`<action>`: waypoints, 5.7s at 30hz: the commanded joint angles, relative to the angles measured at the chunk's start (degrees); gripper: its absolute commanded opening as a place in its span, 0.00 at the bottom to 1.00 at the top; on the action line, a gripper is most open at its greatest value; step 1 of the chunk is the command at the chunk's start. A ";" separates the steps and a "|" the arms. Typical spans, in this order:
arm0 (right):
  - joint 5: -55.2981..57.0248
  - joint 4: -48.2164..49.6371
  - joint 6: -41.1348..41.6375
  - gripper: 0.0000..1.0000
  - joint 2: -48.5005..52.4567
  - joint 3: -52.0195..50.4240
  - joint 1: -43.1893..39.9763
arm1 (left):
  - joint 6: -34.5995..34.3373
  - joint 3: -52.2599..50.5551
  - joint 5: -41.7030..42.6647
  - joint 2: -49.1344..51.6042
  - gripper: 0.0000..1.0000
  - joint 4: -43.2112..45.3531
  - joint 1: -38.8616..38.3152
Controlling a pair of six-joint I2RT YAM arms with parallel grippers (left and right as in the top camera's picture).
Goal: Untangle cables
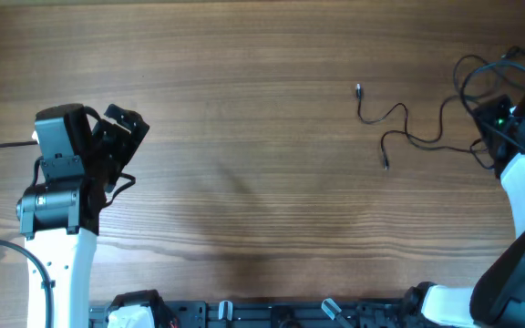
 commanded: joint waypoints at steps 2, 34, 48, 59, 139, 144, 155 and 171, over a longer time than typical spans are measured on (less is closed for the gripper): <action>8.39 2.82 -12.98 0.30 6.54 0.28 0.20 | 0.92 -0.02 0.26 -0.52 1.00 0.11 0.07; 9.07 -16.76 -13.66 1.00 -22.73 1.75 0.17 | 0.92 -0.02 0.26 -0.52 1.00 0.11 0.07; -19.04 -46.69 -1.33 1.00 -56.08 1.73 1.33 | 0.92 -0.02 0.26 -0.52 1.00 0.09 0.07; -13.09 -34.51 -7.52 1.00 -57.24 -4.94 14.56 | 0.92 -0.02 0.26 -0.52 1.00 0.09 0.07; -4.07 9.86 -37.83 1.00 -88.54 -53.62 23.39 | 3.82 -21.09 -6.49 -57.75 1.00 -6.08 -9.18; -4.07 9.86 -37.86 1.00 -88.54 -53.62 23.39 | 4.37 -26.34 -5.99 -61.05 1.00 0.35 -9.20; -4.07 9.84 -37.88 1.00 -88.48 -53.62 23.39 | 19.34 -42.47 -4.04 -61.18 1.00 29.59 -9.16; -4.07 9.86 -37.86 1.00 -88.48 -53.62 23.39 | 30.64 -58.31 0.26 -61.18 1.00 42.01 -9.16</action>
